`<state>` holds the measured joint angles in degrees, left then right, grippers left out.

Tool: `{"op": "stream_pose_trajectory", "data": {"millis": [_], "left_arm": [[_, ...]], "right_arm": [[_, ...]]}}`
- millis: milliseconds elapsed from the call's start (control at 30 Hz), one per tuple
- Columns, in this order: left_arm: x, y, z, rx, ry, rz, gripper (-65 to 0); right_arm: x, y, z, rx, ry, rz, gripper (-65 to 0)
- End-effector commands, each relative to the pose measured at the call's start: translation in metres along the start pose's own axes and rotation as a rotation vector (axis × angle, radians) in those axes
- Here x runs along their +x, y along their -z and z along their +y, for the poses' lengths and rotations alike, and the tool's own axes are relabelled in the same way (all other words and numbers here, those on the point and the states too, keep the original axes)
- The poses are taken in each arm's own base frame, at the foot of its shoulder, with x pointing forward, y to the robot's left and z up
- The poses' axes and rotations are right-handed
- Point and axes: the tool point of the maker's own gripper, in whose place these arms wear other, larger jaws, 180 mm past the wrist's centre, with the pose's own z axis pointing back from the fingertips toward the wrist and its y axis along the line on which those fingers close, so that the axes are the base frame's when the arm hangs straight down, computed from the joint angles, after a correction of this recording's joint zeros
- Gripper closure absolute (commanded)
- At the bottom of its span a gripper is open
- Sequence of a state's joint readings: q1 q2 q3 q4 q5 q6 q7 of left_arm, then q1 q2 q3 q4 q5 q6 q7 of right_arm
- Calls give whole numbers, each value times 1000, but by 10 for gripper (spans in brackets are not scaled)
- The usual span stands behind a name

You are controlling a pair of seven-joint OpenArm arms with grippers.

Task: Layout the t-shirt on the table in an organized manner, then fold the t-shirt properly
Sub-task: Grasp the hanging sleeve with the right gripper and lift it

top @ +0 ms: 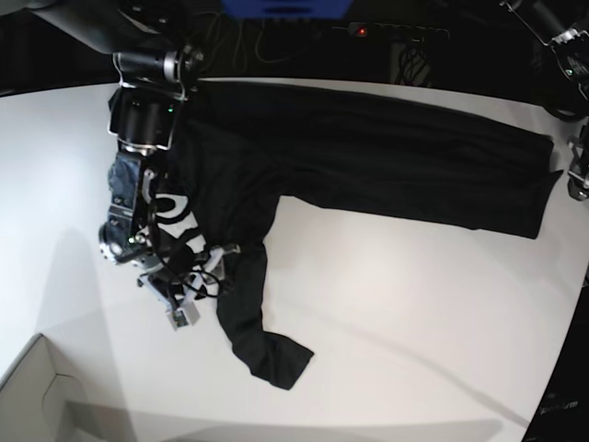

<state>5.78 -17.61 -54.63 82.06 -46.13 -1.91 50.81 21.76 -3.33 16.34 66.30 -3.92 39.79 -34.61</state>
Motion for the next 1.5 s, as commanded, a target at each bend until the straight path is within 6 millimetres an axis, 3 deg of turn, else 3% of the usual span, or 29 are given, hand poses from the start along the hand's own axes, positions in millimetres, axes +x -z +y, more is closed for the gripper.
{"op": "stream_pose_trajectory", "data": {"millis": [0,133,433,633,1067,1200,1333,1467], "left_arm": [[17,-4,-7,-22,22,-38,-269],[16,-6,-1,-11,29,-36,-269],[15,-6,-3,-13,26,-36,-269],[15,-6,-3,-14,25,-36,-268],[17,-6,-1,-10,29,-40,-268],[17,-6,-2,-11,28,-40,-268],[17,-6,-1,-8,30,-40,-268],[17,-6,-1,-8,30,-40,-268]], "right_arm": [[19,-2,-6,-2,-7,-53,-344],[15,7,-4,21,17,-56,-344],[12,7,-11,17,28,-83,-336],[11,8,-9,21,26,-81,-265],[6,8,-7,24,31,-72,-261],[-14,18,-1,53,67,-20,-259],[-21,20,1,62,80,-4,-202],[-12,21,0,61,72,-19,-148]]}}
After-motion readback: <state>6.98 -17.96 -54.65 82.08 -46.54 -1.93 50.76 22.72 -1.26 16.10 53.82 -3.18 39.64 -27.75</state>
